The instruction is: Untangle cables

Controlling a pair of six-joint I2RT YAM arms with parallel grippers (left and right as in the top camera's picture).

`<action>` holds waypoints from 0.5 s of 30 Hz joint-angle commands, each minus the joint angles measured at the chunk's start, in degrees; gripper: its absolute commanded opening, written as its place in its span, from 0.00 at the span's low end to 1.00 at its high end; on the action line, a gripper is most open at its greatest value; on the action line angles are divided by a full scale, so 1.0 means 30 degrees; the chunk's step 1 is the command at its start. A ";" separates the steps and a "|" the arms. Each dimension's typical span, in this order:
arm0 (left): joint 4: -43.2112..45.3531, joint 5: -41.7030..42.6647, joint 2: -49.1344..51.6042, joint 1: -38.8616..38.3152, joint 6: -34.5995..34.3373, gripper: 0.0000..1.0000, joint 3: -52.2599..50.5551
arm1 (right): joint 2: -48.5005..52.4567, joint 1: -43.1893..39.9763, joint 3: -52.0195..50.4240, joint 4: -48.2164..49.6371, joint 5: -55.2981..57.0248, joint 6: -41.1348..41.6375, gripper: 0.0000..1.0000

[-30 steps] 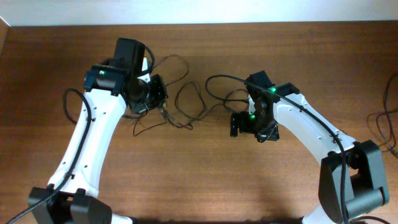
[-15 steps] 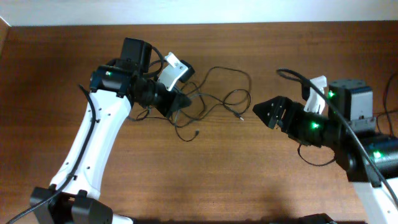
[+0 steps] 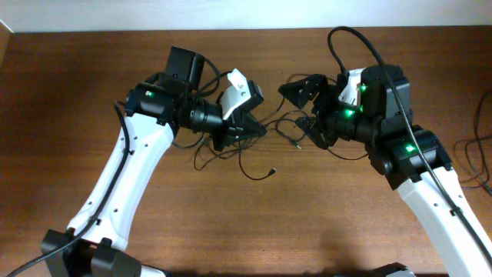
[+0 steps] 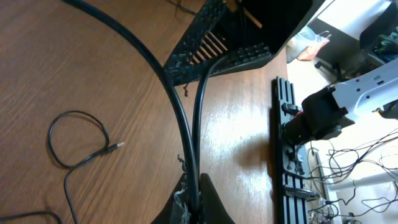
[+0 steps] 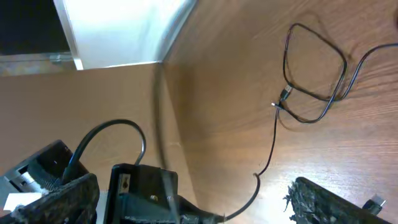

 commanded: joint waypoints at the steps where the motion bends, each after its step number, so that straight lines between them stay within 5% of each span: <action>1: 0.0029 -0.2688 -0.0539 -0.0102 0.0430 0.00 0.0051 | -0.0262 0.0197 0.0168 -0.0532 -0.1107 0.0015 0.99; 6: 0.0044 0.0423 -0.0539 -0.0131 0.0597 0.00 0.0051 | -0.0160 0.0248 0.0168 -0.0277 -0.0408 0.0109 0.98; 8: 0.0087 0.1523 -0.0539 -0.0131 0.0765 0.00 0.0051 | 0.0284 0.0248 0.0168 -0.0109 -0.0408 0.0175 0.74; 9: 0.0102 0.1974 -0.0539 -0.0131 0.1188 0.00 0.0051 | 0.0612 0.0386 0.0168 -0.0051 -0.0408 0.0168 0.50; 11: 0.0736 0.2018 -0.0539 -0.0124 0.1246 0.00 0.0051 | 0.1056 0.0736 0.0168 -0.0036 -0.0248 0.0022 0.18; 13: 0.1260 0.1923 -0.0539 -0.0124 0.1239 0.00 0.0051 | 0.1537 0.0962 0.0168 -0.1217 0.0736 -0.2069 0.04; 15: 0.1246 -0.0138 -0.0539 -0.0109 0.1144 0.00 0.0051 | 0.1639 0.0962 0.0168 -0.4481 0.3184 -0.2528 0.04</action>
